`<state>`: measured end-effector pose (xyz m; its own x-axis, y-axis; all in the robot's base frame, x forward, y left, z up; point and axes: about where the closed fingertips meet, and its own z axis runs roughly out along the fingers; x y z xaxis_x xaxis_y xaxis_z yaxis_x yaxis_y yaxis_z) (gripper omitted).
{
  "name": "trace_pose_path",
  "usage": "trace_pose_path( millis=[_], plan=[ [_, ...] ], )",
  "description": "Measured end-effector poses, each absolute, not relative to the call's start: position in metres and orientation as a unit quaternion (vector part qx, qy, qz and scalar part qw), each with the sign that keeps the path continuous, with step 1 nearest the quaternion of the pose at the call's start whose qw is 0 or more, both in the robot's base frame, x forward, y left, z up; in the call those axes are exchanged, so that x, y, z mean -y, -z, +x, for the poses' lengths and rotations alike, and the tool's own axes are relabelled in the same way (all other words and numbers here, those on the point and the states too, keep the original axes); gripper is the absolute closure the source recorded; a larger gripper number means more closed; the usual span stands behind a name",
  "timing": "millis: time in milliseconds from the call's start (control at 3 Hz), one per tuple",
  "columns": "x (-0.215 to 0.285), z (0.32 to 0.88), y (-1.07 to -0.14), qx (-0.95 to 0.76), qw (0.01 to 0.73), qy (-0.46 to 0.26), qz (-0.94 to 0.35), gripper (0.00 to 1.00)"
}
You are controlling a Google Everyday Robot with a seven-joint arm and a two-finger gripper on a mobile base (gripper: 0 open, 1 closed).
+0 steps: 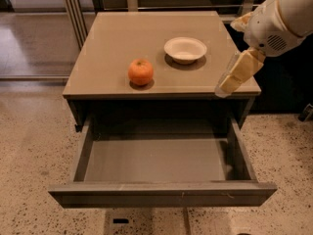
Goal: Place orange into top drawer
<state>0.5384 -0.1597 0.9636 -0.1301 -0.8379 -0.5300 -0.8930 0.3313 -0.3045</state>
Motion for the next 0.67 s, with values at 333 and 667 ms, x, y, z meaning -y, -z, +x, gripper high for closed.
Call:
trace_pose_path(
  millis=[333, 667],
  plan=[
    [0.129, 0.573, -0.953, -0.727, 0.387, -0.112, -0.556, 0.00],
    [0.115, 0.580, -0.951, -0.719, 0.405, -0.142, -0.547, 0.00]
  ],
)
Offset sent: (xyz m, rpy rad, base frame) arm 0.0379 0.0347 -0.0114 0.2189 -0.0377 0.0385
